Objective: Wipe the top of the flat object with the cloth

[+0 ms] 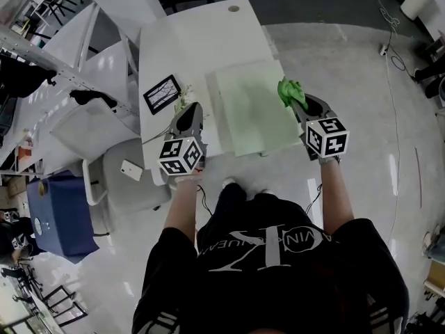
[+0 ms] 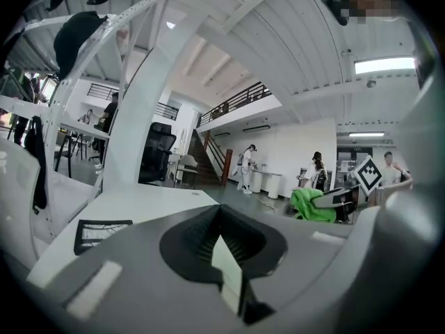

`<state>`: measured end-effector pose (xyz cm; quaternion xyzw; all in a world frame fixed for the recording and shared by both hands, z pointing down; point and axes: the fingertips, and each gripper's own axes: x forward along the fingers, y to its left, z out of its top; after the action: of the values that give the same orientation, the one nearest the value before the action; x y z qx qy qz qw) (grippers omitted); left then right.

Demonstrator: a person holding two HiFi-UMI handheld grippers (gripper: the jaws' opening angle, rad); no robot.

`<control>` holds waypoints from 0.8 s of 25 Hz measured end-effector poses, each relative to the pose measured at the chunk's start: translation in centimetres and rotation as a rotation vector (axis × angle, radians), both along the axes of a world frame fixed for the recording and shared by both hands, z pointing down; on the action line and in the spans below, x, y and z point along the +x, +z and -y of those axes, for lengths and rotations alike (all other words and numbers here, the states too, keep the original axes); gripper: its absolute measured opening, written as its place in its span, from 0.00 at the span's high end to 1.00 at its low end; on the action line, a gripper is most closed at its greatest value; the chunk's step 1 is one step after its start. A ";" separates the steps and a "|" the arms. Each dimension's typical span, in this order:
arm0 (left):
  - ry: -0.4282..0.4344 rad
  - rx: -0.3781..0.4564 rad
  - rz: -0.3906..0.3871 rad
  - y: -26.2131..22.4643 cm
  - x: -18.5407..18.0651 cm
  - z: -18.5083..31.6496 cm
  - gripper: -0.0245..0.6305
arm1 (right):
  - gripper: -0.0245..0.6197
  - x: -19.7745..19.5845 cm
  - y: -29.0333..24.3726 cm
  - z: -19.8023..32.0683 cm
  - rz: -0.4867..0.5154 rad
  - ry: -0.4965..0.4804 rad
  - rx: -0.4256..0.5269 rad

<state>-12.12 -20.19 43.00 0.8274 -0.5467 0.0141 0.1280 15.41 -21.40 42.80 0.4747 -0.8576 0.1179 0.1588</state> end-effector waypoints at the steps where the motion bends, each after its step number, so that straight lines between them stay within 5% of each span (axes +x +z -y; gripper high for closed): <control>1: -0.006 0.011 0.004 -0.5 -0.3 0.0 0.94 | 0.84 -0.3 -0.6 0.2 0.004 -0.006 0.010; 20: -0.136 0.167 0.052 -6.7 -5.5 -0.8 0.95 | 0.84 -2.9 -6.0 1.2 0.058 -0.039 0.172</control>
<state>-17.61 -19.35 36.34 0.7956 -0.6038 -0.0186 0.0449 12.47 -22.65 36.81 0.4663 -0.8778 0.0546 0.0950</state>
